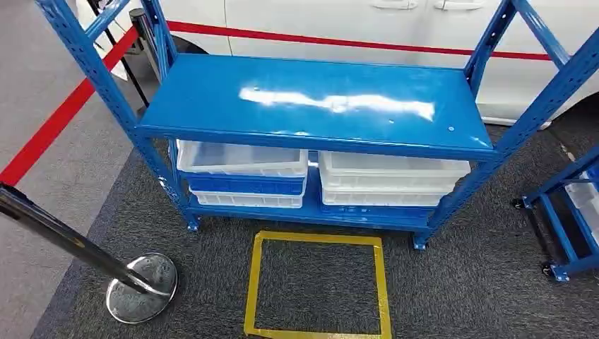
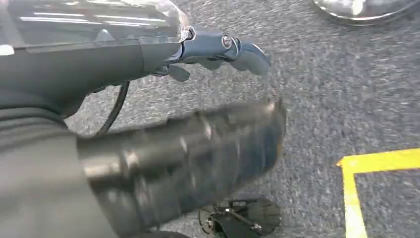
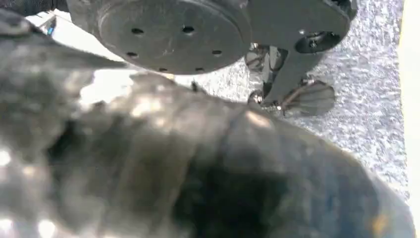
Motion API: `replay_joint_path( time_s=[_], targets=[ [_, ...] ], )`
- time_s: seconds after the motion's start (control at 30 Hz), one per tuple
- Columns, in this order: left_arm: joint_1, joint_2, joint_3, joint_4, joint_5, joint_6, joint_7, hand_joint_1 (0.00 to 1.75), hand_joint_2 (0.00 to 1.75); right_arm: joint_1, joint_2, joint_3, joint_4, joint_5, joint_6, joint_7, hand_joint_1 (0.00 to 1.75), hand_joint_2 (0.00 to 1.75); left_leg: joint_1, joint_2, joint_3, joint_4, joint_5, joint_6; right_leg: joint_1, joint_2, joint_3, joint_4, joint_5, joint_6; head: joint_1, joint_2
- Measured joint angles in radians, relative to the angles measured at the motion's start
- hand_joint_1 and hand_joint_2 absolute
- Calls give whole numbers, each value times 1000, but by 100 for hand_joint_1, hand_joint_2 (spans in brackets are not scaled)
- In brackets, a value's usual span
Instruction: Take the parts from the cabinet and place them on the table.
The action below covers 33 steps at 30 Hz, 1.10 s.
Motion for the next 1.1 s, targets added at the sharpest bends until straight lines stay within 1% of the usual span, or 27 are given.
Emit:
replay_joint_path(
  time_s=[0.03,0.07,0.1,0.17,0.2,0.23,0.27,0.3,0.33,0.37,0.4,0.43,0.5,0.53,0.57,0.6,0.67,0.7,0.73,0.77,0.8,0.87,0.9,1.0,1.03,1.07,1.1],
  targets=[
    [1,-1,0,0,0,0,0,0,175,0,0,0,0,0,0,0,0,0,8,2,3,-12,7,9,5,1,0,2,-2,6,0,0],
    [2,-2,0,0,0,-1,0,0,175,0,0,0,0,0,0,2,0,0,10,8,6,-18,13,16,1,-15,-4,18,-17,11,1,0],
    [1,-2,0,0,-1,-1,0,0,175,0,0,0,0,0,0,5,0,0,9,10,6,-20,14,22,2,-30,-25,63,-52,15,4,0],
    [3,-2,-1,0,-4,-8,-8,0,175,-1,0,0,0,1,0,11,0,0,8,16,3,-20,14,23,-3,-36,-101,227,-134,21,3,0],
    [4,-2,-2,0,-10,-11,-12,0,175,-1,0,0,0,2,0,16,0,0,8,20,3,-20,14,23,-4,-37,-134,295,-156,23,3,0],
    [4,-2,-2,0,-11,-11,-14,0,175,0,0,0,0,4,0,18,0,0,8,22,3,-19,14,23,-6,-38,-148,323,-153,26,3,0],
    [4,-2,-2,0,-13,-11,-15,0,175,1,0,0,0,5,0,19,0,0,8,22,5,-19,13,22,-10,-39,-135,294,-123,27,3,0],
    [4,-2,-3,0,-14,-11,-15,0,175,1,0,0,1,6,0,20,0,0,8,22,7,-19,12,20,-11,-42,-101,226,-80,25,3,0],
    [4,-2,-4,0,-16,-11,-16,0,175,1,0,0,1,8,-1,20,0,0,8,22,11,-19,10,17,-11,-45,-47,119,-28,22,3,0],
    [4,-2,-4,0,-18,-11,-17,0,175,0,-1,0,1,8,-1,20,0,0,8,22,14,-19,8,14,-11,-53,0,27,7,16,3,0],
    [4,-2,-4,0,-18,-11,-18,0,175,-1,-1,0,1,10,-1,21,0,0,0,22,11,-14,5,8,-2,-58,9,-2,-9,12,3,0],
    [4,-2,-5,0,-18,-13,-19,0,175,-2,0,0,1,12,-1,25,0,175,1,22,9,-15,5,3,-2,-55,6,-2,-5,7,2,0],
    [3,-2,-6,0,-20,-16,-19,0,175,-2,0,0,1,18,-1,30,0,175,1,25,11,-17,7,-5,1,-52,4,0,-6,2,2,0],
    [2,-2,-6,0,-21,-18,-19,0,175,-1,0,0,1,20,-1,33,0,175,1,26,13,-18,6,-12,-3,-51,5,-5,-3,-6,2,0],
    [3,-2,-6,0,-20,-20,-19,0,175,-1,0,0,1,21,-1,35,0,175,6,21,9,-5,-7,-18,-8,-52,9,-12,3,-15,2,0],
    [4,-2,-6,0,-20,-20,-20,0,175,-1,0,0,1,21,-1,35,0,175,5,17,-6,30,-34,-20,-8,-52,9,-14,3,-23,2,0],
    [11,3,-18,0,-5,-24,-18,0,175,-2,-2,9,-2,16,0,35,0,175,6,16,-83,194,-122,-27,-6,-52,5,-13,4,-30,0,0],
    [17,5,-32,0,12,-28,-13,0,175,-1,-4,18,-5,8,0,36,0,175,6,16,-118,269,-148,-29,-5,-51,3,-11,3,-31,1,0],
    [24,9,-47,0,32,-32,-7,0,175,-1,-6,27,-10,-1,1,39,0,175,6,16,-139,309,-152,-29,-3,-50,1,-8,3,-31,0,0],
    [31,10,-60,0,51,-35,0,0,175,-1,-8,34,-15,-10,1,40,0,175,6,16,-134,296,-130,-28,-3,-48,1,-5,2,-31,1,0],
    [41,14,-77,0,79,-43,8,0,175,-2,-10,44,-23,-22,2,43,0,175,6,16,-105,236,-89,-25,-2,-44,1,-3,1,-31,0,0],
    [59,21,-106,0,126,-53,21,0,175,-4,-14,63,-44,-47,9,46,0,175,6,15,-12,45,2,-16,-2,-38,3,1,-1,-27,1,0],
    [66,27,-122,0,149,-60,29,0,175,-4,-17,74,-51,-58,13,48,0,175,3,12,6,0,-9,-11,2,-37,0,4,-3,-22,1,0],
    [83,38,-175,0,223,-76,50,0,175,-1,-28,109,-69,-95,19,54,0,175,-3,12,2,-2,0,-2,2,-37,-2,4,1,-7,1,0],
    [89,44,-197,0,252,-83,58,0,175,1,-32,125,-74,-109,19,56,0,175,-1,13,3,-6,4,3,3,-37,-1,2,3,-2,1,0],
    [92,47,-214,0,279,-87,67,0,175,4,-40,137,-79,-121,19,60,0,175,8,18,7,-18,13,13,3,-38,-2,10,-5,5,1,0],
    [93,52,-231,-2,301,-93,73,0,175,9,-44,149,-80,-132,20,61,0,175,7,19,7,-20,15,19,1,-40,-10,32,-28,8,3,0]
  ],
)
